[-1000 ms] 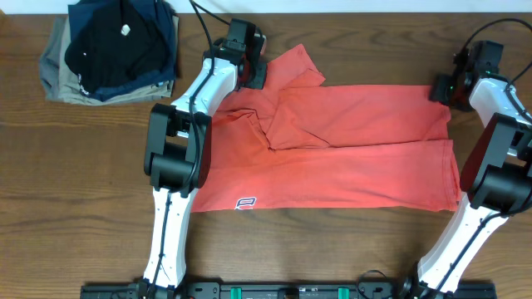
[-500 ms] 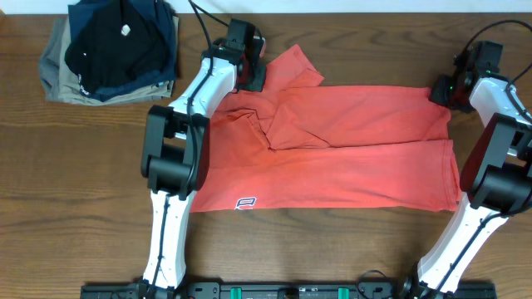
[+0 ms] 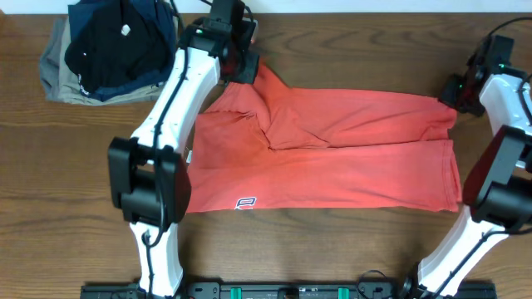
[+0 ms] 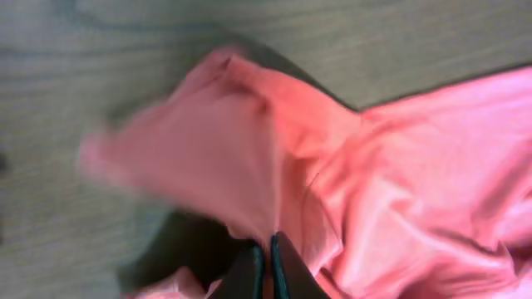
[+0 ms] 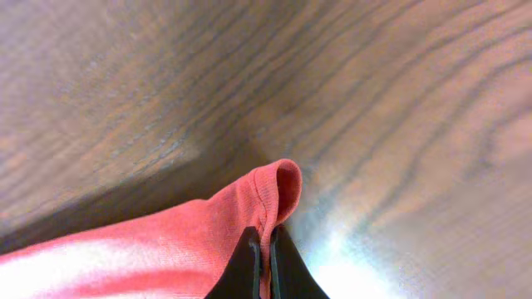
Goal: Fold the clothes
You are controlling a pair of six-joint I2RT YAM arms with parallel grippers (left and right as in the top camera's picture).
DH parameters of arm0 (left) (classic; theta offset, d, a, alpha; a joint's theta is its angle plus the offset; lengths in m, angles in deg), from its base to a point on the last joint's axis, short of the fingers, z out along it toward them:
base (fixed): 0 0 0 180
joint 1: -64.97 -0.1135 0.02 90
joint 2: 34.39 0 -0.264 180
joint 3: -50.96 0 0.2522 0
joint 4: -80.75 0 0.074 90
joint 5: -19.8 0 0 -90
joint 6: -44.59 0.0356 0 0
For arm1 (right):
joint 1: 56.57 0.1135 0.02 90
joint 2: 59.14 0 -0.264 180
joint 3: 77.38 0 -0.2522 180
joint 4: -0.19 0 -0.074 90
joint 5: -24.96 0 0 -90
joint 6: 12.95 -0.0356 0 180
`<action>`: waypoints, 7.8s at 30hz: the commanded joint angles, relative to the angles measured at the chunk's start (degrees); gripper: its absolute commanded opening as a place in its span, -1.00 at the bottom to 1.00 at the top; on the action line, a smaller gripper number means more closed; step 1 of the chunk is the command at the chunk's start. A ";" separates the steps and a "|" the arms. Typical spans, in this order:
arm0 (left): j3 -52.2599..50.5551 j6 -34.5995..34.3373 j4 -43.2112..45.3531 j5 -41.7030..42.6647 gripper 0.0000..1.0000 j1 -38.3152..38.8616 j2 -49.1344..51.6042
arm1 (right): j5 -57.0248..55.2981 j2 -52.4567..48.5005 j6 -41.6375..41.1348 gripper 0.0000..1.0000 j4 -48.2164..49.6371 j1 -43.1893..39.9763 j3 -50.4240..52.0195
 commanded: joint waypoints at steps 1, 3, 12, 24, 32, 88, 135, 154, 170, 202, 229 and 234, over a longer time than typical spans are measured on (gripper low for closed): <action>-0.09 -1.66 -3.72 -0.09 -0.88 0.07 -3.13 | -1.64 3.58 -2.91 -0.98 -2.05 -0.22 0.00; -0.09 -1.68 -6.62 -0.09 -0.88 0.07 -3.74 | -1.64 4.35 -3.41 -0.98 -3.39 -0.22 0.00; -0.09 -1.86 -15.23 -0.17 -0.88 -0.07 -4.09 | -1.64 7.72 -3.61 -0.98 -8.39 -0.22 0.00; -0.09 -2.49 -27.02 -5.20 -0.88 -6.99 -6.73 | -1.62 8.90 -6.80 -0.98 -12.85 -2.16 0.00; -0.33 -2.45 -29.99 -4.15 -0.88 -10.56 -6.73 | -1.18 9.16 -7.50 -0.98 -14.78 -3.43 0.00; -34.05 -3.32 -27.17 -0.72 -0.88 -13.84 -6.73 | -4.61 15.43 -11.04 -0.95 -37.86 -9.05 4.74; -40.76 -7.76 -12.24 8.72 -0.88 0.26 -14.29 | 5.22 15.41 -8.68 -0.93 -29.51 0.76 16.20; -49.66 -8.68 -7.39 3.72 -0.88 -16.85 -13.42 | 0.70 15.41 -8.46 -0.81 -17.11 0.55 30.01; -46.84 -8.79 -10.82 -0.24 -0.88 -30.77 -15.93 | -9.77 15.43 -13.84 -0.79 -18.14 -1.18 30.05; -50.05 -13.94 3.45 10.95 -0.88 0.52 -16.35 | -1.42 15.43 -8.48 -0.77 -19.61 -1.55 26.05; -50.66 -13.09 0.35 0.94 -0.87 -23.98 -9.62 | 13.20 15.43 -0.20 -0.49 -17.03 -0.70 26.38; -50.66 -12.13 0.37 0.94 -0.88 -24.06 -9.62 | 13.68 15.43 0.22 -0.48 -17.20 1.62 26.38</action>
